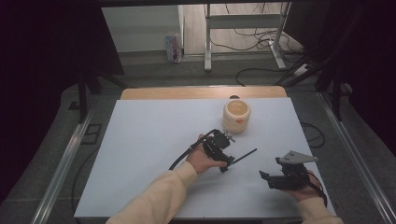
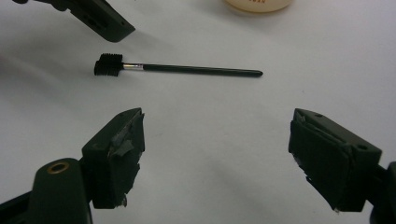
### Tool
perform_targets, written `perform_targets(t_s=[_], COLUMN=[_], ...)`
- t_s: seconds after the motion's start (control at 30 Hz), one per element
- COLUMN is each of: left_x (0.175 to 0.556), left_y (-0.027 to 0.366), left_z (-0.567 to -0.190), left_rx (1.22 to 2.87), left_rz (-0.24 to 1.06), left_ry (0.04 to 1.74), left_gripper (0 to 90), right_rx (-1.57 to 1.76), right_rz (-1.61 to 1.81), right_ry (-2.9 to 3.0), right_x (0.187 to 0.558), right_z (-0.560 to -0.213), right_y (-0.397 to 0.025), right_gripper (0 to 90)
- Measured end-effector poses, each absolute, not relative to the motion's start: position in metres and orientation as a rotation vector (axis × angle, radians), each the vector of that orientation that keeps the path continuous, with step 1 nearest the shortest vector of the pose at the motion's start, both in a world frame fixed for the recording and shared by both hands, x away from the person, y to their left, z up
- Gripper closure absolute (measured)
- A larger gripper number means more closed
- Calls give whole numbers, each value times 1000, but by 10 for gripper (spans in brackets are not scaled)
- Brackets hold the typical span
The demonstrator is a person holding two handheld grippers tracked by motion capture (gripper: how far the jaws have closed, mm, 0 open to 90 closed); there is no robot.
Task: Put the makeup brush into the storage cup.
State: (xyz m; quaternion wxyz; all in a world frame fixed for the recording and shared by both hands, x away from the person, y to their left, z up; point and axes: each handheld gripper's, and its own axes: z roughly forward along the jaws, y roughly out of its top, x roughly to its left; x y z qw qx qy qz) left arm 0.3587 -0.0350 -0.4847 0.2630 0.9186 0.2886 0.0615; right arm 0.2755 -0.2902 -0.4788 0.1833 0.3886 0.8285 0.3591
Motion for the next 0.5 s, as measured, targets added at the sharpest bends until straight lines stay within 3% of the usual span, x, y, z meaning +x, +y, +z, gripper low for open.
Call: perform_targets(t_s=[0.5], left_x=[360], left_y=[-52], left_z=[-502], left_rx=[2579], left_rz=[138], left_ry=[702], left_gripper=[466], right_rx=[1105], right_rz=[1003], right_ry=[2336], right_x=[277], right_z=[-480], right_y=[-292], right_gripper=[187])
